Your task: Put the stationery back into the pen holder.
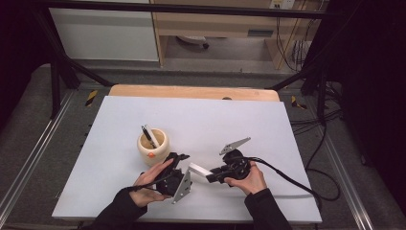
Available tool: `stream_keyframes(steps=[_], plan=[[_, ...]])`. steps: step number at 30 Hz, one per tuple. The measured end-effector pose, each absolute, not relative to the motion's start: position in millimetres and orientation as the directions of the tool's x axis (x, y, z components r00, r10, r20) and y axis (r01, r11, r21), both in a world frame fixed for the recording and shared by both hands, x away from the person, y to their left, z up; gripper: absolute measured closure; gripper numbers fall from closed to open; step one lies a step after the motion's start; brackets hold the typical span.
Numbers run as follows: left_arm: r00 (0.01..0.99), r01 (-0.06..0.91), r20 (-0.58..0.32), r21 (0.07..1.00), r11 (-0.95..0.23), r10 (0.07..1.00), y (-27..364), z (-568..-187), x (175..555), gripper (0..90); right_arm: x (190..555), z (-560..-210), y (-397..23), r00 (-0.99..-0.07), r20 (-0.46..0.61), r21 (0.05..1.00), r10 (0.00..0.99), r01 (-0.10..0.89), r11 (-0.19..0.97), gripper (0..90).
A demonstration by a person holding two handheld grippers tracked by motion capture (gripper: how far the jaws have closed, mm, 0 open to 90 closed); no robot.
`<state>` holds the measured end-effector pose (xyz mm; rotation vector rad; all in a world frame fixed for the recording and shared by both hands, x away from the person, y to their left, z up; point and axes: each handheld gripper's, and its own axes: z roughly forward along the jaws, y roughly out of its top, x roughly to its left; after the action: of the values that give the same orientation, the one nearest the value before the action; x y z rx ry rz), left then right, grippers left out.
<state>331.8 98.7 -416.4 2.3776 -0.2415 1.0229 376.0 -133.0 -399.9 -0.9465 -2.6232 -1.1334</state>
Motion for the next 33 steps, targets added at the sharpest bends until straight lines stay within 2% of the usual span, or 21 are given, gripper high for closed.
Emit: stream_keyframes(steps=[4,21,27,33], plan=[[0.665,-0.396,0.746,0.372,-0.840,0.017,94,-420,330,17.6,376,-400,-131,-0.787,0.357,0.605,0.502,0.605,0.518,67.4],[0.510,-0.553,0.849,0.198,-0.809,-0.140,76,-431,323,50.1,379,-401,-129,-0.768,0.378,0.590,0.517,0.630,0.505,67.4],[0.480,-0.568,0.863,0.170,-0.806,-0.156,72,-433,322,59.2,378,-401,-128,-0.765,0.382,0.594,0.518,0.633,0.497,67.4],[0.445,-0.577,0.875,0.117,-0.808,-0.191,70,-436,320,64.5,379,-401,-128,-0.760,0.387,0.592,0.522,0.639,0.492,67.4]])
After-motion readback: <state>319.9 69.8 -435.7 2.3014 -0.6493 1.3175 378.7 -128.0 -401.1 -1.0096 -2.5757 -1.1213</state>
